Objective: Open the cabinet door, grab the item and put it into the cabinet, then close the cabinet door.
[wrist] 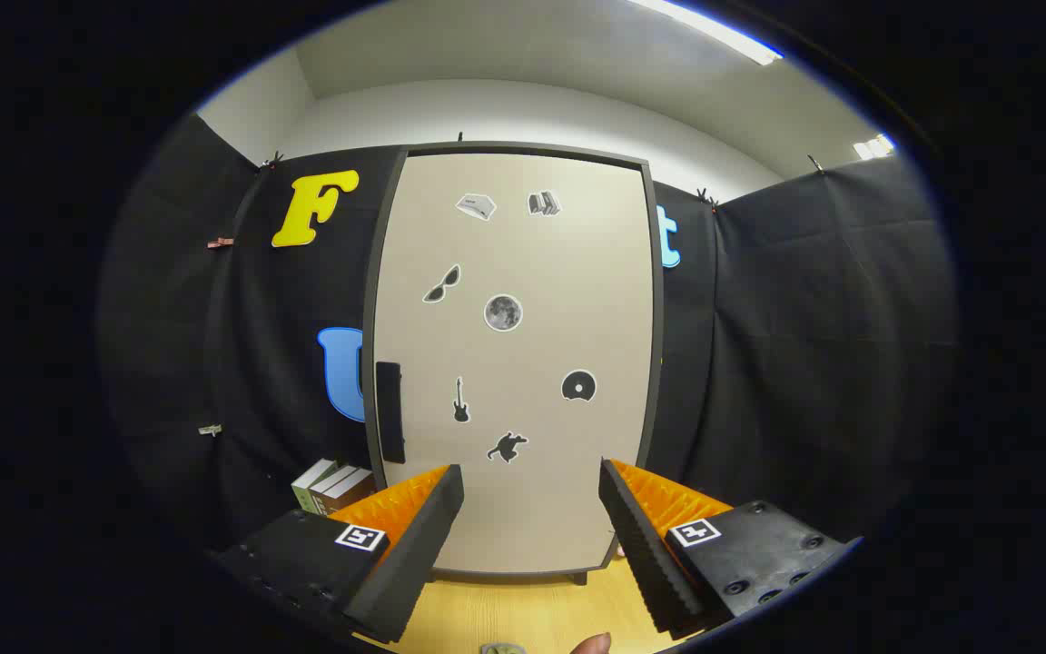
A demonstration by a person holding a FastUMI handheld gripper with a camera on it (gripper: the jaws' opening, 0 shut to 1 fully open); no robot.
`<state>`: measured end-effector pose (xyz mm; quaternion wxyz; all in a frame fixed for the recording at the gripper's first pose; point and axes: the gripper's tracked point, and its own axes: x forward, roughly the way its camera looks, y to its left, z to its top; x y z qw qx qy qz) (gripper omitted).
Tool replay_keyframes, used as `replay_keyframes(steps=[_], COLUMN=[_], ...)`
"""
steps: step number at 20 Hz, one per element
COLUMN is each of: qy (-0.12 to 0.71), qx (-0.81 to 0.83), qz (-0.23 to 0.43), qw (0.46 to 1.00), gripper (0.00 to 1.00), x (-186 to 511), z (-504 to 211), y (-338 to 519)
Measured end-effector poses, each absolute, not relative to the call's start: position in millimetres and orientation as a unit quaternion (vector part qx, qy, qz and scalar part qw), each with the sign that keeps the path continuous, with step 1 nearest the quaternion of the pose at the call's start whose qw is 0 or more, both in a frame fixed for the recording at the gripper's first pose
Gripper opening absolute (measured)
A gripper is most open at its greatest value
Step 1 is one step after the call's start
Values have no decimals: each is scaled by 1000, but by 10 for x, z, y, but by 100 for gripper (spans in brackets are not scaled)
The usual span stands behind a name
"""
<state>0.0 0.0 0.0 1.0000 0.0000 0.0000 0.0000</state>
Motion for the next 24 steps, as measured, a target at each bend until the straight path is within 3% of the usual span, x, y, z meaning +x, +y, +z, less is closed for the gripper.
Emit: replay_keyframes(steps=[24], qy=[6], qx=[3], qz=[14], qw=[1000], gripper=[97], x=[196], z=[-47], y=[344])
